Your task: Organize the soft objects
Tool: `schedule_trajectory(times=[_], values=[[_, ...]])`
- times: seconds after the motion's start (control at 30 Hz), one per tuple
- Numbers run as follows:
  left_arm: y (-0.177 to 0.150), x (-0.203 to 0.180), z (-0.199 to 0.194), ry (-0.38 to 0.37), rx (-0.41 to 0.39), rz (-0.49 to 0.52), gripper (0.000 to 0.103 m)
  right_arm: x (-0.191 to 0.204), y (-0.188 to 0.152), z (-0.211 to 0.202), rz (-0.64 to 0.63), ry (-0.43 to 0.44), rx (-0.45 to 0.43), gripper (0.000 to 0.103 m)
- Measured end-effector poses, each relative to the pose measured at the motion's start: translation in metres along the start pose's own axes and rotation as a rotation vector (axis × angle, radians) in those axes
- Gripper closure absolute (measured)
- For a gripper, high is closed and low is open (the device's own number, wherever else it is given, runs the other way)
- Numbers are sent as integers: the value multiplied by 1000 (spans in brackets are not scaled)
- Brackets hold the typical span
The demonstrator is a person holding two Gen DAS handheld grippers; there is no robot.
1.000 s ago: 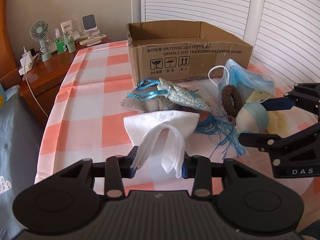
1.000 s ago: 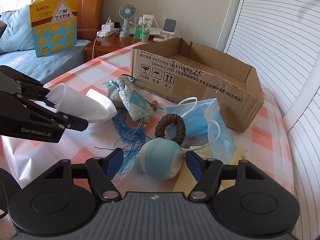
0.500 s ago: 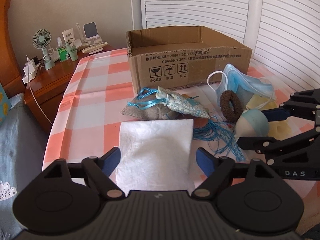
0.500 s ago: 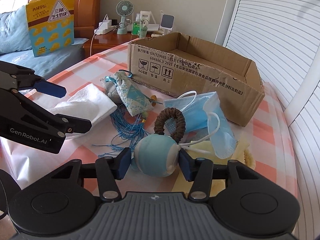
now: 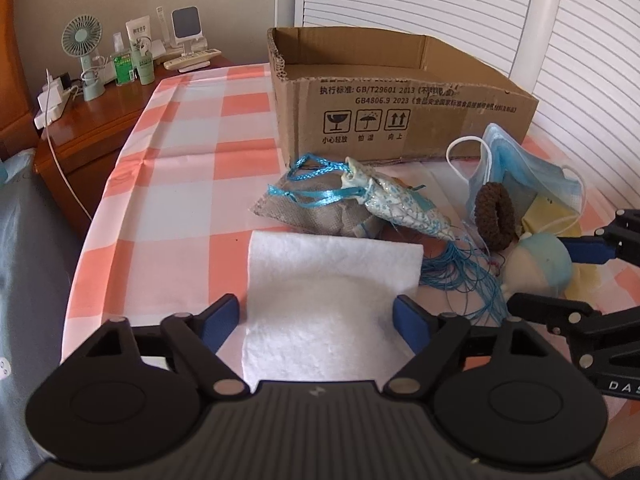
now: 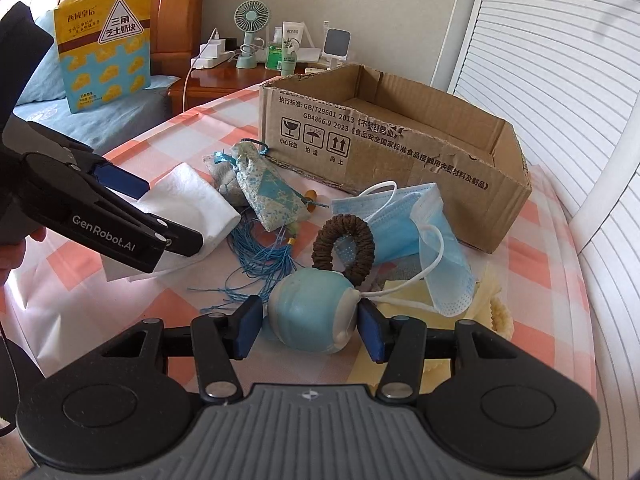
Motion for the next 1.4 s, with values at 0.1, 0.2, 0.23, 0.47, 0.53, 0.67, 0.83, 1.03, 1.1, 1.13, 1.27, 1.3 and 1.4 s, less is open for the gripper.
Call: schedule_trajectory(times=[0.1,0.2,0.23,0.47,0.53,0.67,0.83,1.03,1.1,1.13,1.27,1.3,1.4], values=[[1,-5,-4,-21,-5,15,52,1,0,-1,-7,1,-1,47],[0,-10,-7,-34,-5,27,65,2,0,-1,-17,-4,-3,48],[0,-11,-8,-33,-6,32,68,2,0,-2,-17,-4,-4,48],[0,-13,-20,-38,-11,59,76,3,2,-14,-15,3,-23,49],[1,-13,-26,-47,-14,64,76,3,4,-18,-12,7,-28,49],[2,-16,-40,-56,-25,88,76,6,5,-29,-22,14,-38,49],[9,-21,-60,-64,-48,132,76,6,10,-47,-26,23,-62,49],[23,-27,-75,-71,-88,165,76,-8,19,-72,-9,-4,-108,49],[26,-30,-77,-76,-92,169,76,-13,20,-77,-4,-11,-117,49],[27,-32,-78,-81,-95,171,76,-15,20,-80,0,-10,-118,49],[36,-38,-79,-88,-103,178,76,-21,20,-87,13,-7,-122,49],[40,-39,-79,-90,-108,179,76,-23,21,-88,13,-9,-125,49],[57,-44,-78,-94,-127,185,76,-30,25,-92,11,-27,-136,49]])
Point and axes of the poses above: each gripper's, at about its wrist camera, not at the fingertips, and z roughly the way its jaws point, x to its left, y to its top, the point moved 9 cm from there along z, roughly the way its jaws point, and after that the axes turned 1 degree about -z, right-handed, at the moved point
